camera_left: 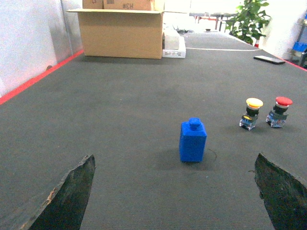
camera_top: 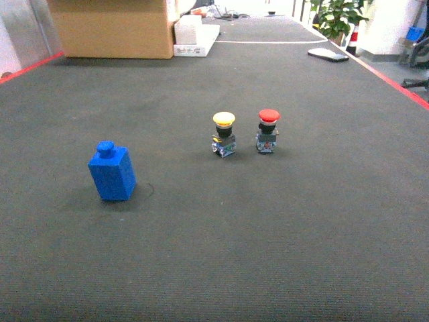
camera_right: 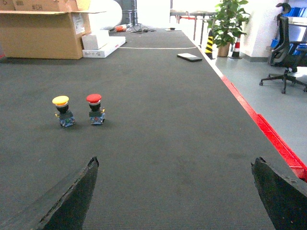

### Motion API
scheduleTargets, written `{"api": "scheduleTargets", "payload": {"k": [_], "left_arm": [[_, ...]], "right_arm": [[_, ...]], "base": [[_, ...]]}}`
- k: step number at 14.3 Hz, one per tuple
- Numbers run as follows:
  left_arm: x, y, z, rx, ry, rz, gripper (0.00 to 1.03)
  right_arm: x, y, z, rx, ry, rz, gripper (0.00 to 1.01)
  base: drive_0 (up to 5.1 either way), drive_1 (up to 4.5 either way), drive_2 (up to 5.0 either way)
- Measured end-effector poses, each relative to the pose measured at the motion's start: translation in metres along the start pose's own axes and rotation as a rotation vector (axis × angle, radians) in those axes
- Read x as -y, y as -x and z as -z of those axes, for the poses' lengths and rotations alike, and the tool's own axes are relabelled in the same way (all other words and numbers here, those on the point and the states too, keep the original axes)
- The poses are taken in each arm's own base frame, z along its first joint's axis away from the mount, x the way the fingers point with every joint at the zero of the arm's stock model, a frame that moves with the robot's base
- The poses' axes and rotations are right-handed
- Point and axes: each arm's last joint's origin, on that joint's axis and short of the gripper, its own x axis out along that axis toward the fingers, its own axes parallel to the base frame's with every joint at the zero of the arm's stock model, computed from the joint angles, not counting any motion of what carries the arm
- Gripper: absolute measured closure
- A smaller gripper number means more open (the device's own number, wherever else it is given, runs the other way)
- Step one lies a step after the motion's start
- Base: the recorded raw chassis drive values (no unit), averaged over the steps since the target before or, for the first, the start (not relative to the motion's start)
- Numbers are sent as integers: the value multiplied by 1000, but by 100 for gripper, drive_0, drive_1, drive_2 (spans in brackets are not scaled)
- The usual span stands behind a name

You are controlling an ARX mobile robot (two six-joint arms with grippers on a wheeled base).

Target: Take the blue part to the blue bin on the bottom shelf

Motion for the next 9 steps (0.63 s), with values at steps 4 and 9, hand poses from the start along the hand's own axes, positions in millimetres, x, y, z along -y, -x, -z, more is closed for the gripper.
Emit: {"api": "scheduleTargets", "payload": {"k": [4, 9], "left_arm": [[1, 0, 2, -68, 15, -68, 5], [14, -25, -15, -89, 74, -271, 5]], "right_arm": [[0, 0, 0, 0, 0, -1, 3], [0, 0, 0, 0, 0, 0, 3]], "base": [[0, 0, 0], [0, 0, 0]]}}
